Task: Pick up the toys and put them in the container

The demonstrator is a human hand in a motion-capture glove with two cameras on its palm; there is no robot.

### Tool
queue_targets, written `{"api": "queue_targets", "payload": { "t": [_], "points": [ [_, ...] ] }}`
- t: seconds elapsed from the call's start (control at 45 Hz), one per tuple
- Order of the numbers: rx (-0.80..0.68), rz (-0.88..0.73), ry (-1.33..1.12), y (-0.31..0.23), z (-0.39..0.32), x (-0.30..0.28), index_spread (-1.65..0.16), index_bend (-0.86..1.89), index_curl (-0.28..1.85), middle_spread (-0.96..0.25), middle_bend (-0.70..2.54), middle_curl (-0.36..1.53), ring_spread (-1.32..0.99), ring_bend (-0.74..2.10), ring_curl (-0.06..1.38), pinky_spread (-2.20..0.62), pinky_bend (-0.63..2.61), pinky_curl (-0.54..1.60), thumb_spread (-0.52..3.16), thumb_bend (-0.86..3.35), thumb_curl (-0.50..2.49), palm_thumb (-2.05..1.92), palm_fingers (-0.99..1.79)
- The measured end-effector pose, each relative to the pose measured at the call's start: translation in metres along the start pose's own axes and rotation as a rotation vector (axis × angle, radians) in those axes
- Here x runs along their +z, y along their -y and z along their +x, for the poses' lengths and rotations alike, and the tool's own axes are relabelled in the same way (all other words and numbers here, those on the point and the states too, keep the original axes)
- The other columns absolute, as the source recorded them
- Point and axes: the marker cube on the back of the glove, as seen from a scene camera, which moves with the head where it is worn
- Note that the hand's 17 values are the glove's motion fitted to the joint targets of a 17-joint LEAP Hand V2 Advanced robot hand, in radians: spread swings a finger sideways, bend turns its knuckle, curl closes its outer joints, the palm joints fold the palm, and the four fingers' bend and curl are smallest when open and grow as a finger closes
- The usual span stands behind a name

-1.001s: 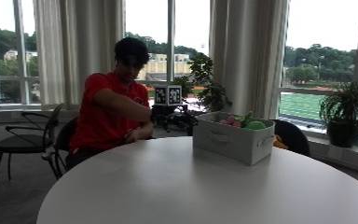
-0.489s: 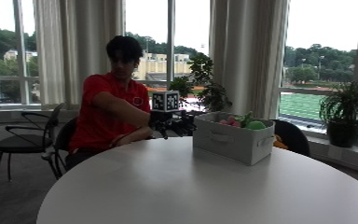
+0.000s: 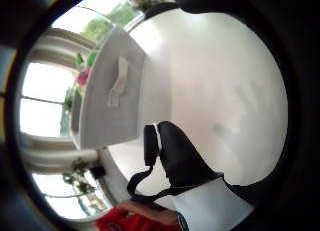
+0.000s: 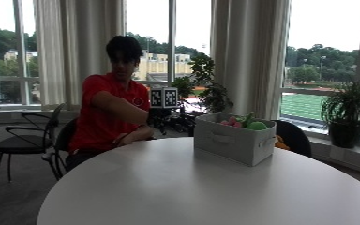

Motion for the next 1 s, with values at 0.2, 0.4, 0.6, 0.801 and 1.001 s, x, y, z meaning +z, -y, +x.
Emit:
{"api": "queue_targets", "payload": {
  "t": [0.2,0.4,0.6,0.801,1.001],
  "points": [
    [-0.008,0.012,-0.016,-0.006,-0.011,0.002,-0.41,0.16,0.28,-0.14,0.17,0.31,-0.1,0.49,0.32,0.09,1.11,0.32,1.17,-0.02,0.32,-0.01,-0.04],
    [-0.028,0.016,-0.029,0.001,-0.01,0.005,-0.41,0.16,0.28,-0.14,0.17,0.31,-0.1,0.49,0.32,0.09,1.11,0.32,1.17,-0.03,0.31,-0.01,-0.04],
    [-0.014,0.007,-0.031,-0.012,-0.028,0.01,-0.42,0.16,0.28,-0.14,0.18,0.31,-0.1,0.5,0.32,0.09,1.11,0.32,1.17,-0.02,0.31,-0.01,-0.04],
    [-0.004,0.008,-0.029,-0.012,-0.029,0.012,-0.42,0.16,0.28,-0.14,0.17,0.31,-0.11,0.5,0.32,0.09,1.11,0.32,1.17,-0.02,0.31,-0.01,-0.04],
    [-0.023,0.006,0.019,-0.014,-0.036,0.013,-0.42,0.16,0.28,-0.14,0.17,0.31,-0.11,0.51,0.32,0.09,1.1,0.32,1.17,-0.03,0.31,-0.01,-0.04]
  ]
}}
